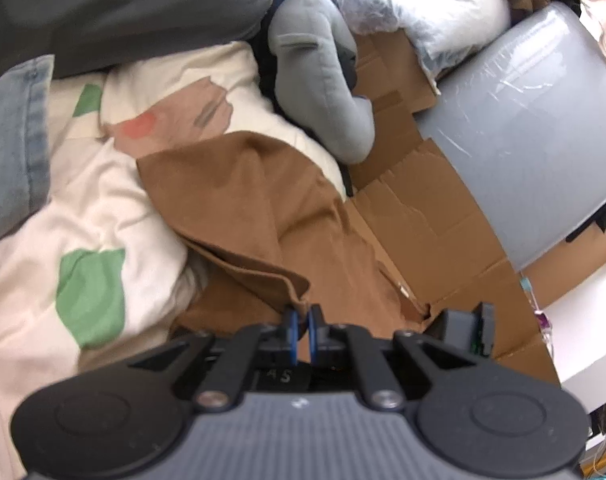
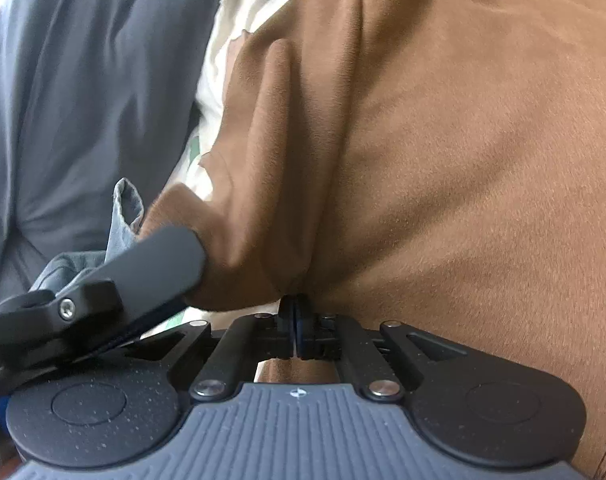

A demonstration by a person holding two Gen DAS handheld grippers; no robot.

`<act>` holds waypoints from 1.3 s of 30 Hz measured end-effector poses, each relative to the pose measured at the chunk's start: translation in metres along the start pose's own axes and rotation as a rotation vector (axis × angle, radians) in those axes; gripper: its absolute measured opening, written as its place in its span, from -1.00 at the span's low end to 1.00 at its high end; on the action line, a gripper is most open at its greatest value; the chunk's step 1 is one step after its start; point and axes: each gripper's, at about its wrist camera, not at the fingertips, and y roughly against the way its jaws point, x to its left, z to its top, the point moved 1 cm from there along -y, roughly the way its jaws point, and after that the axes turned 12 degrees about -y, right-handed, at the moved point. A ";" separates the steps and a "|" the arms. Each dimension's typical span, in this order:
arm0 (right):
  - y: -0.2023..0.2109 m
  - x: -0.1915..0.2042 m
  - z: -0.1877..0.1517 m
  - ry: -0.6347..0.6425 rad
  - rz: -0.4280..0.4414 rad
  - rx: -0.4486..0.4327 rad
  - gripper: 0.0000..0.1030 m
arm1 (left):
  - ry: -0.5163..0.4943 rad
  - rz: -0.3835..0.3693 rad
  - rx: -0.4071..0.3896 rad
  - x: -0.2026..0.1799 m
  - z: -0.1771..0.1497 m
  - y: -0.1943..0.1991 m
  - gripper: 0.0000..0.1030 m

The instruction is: Fold clothes

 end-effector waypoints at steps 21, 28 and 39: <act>0.064 0.025 0.035 0.348 -0.196 0.122 0.00 | -0.104 0.197 0.029 0.019 -0.022 -0.001 -0.32; 0.056 0.042 0.053 0.414 -0.225 0.100 0.00 | -0.155 0.259 0.073 0.019 -0.025 -0.018 -0.47; 0.041 0.050 0.060 0.522 -0.322 0.085 -0.92 | -0.176 0.332 0.106 0.019 -0.026 -0.037 -0.72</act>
